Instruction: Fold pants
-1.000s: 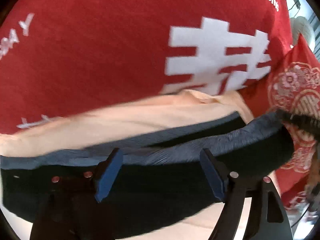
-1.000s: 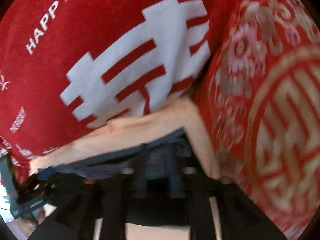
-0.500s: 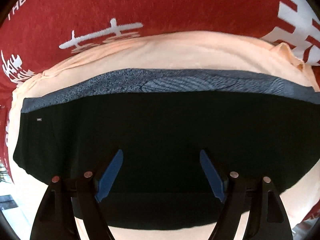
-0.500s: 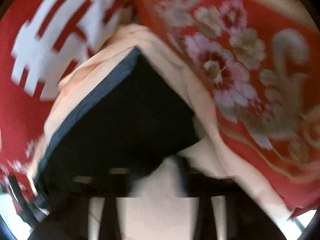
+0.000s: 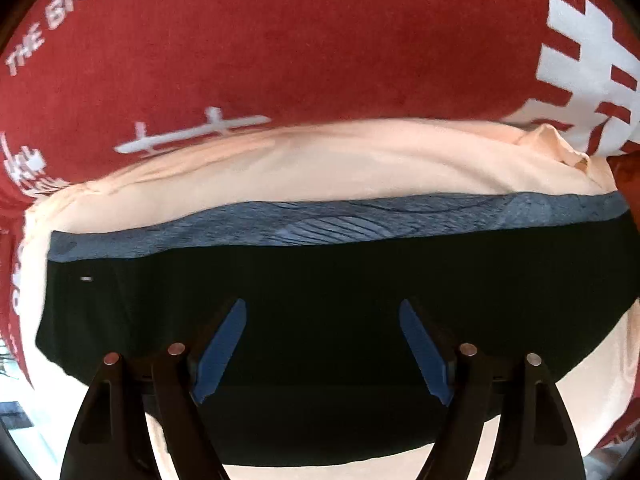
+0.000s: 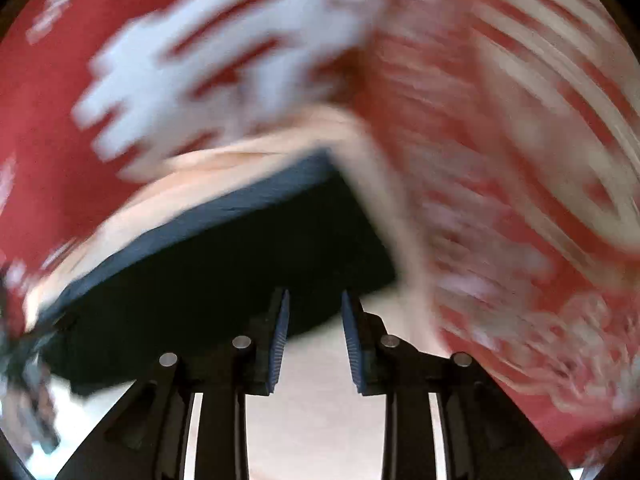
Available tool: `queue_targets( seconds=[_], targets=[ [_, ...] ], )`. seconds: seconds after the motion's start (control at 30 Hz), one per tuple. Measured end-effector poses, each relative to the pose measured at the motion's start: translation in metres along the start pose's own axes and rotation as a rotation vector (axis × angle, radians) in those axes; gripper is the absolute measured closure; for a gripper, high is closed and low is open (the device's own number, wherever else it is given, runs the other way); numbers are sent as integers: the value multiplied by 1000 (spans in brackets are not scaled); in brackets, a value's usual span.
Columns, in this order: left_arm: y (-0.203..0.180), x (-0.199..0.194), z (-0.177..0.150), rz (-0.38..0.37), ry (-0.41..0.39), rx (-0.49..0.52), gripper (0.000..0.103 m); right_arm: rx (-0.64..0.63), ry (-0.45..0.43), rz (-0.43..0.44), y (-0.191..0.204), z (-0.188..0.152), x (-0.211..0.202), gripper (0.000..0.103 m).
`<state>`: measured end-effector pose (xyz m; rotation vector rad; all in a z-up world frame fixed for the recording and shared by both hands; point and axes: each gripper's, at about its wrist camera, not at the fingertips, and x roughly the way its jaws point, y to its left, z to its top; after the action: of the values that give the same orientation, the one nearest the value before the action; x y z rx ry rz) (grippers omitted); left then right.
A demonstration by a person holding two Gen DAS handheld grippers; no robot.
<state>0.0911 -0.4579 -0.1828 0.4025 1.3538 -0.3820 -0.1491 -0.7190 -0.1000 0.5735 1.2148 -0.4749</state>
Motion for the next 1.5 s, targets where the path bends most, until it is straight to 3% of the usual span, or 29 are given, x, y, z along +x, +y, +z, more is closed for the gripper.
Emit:
queue_targets(
  seconds=[0.1, 0.2, 0.23, 0.3, 0.37, 0.4, 0.47, 0.53, 0.63, 0.77, 0.83, 0.93, 1.0, 1.07, 1.17, 1.27, 1.33, 1.37, 1.5],
  targets=[
    [-23, 24, 8, -21, 54, 0, 23, -134, 78, 116, 43, 16, 37, 70],
    [-36, 39, 22, 17, 4, -29, 23, -205, 102, 156, 75, 35, 83, 70],
    [-35, 43, 28, 18, -19, -57, 18, -208, 107, 165, 81, 41, 97, 70],
    [-30, 48, 38, 29, -46, -82, 15, -224, 86, 149, 84, 50, 110, 70],
    [-21, 54, 48, 23, -44, -97, 5, -236, 55, 150, 79, 61, 114, 71],
    [-15, 56, 51, 33, -55, -108, 5, -229, 41, 108, 72, 68, 114, 71],
    [-1, 60, 60, 91, -43, -130, 5, -175, 36, 9, 52, 81, 115, 71],
    [19, 55, 62, 103, -26, -182, 5, -75, 41, 5, 28, 87, 103, 70],
    [38, 34, 53, 98, -54, -183, 5, -109, 24, -2, 28, 68, 73, 65],
    [60, 24, 16, 144, -56, -79, 5, -151, 37, 23, 34, 18, 51, 38],
    [73, 37, -11, 181, -5, -36, 5, -150, 79, -29, 36, 0, 59, 38],
    [102, 37, -41, 123, -12, -73, 1, -51, 66, -49, 28, -15, 45, 38],
    [123, 33, -50, 96, 27, -65, 1, -12, 67, 9, 31, -25, 27, 38],
    [148, 25, -60, 110, 32, -55, 1, 24, 110, 157, 46, -41, 17, 37],
    [190, 14, -69, 127, 22, -71, 1, 97, 212, 422, 104, -81, 22, 38],
    [234, 11, -65, 186, 6, -90, 1, 133, 299, 584, 168, -123, 47, 38],
    [284, 13, -66, 238, -18, -105, 1, 144, 339, 633, 210, -138, 76, 38],
    [291, 11, -66, 254, -26, -110, 1, 155, 350, 653, 227, -143, 90, 38],
    [347, 36, -82, 275, -14, -112, 1, 204, 356, 671, 247, -176, 105, 38]
  ],
)
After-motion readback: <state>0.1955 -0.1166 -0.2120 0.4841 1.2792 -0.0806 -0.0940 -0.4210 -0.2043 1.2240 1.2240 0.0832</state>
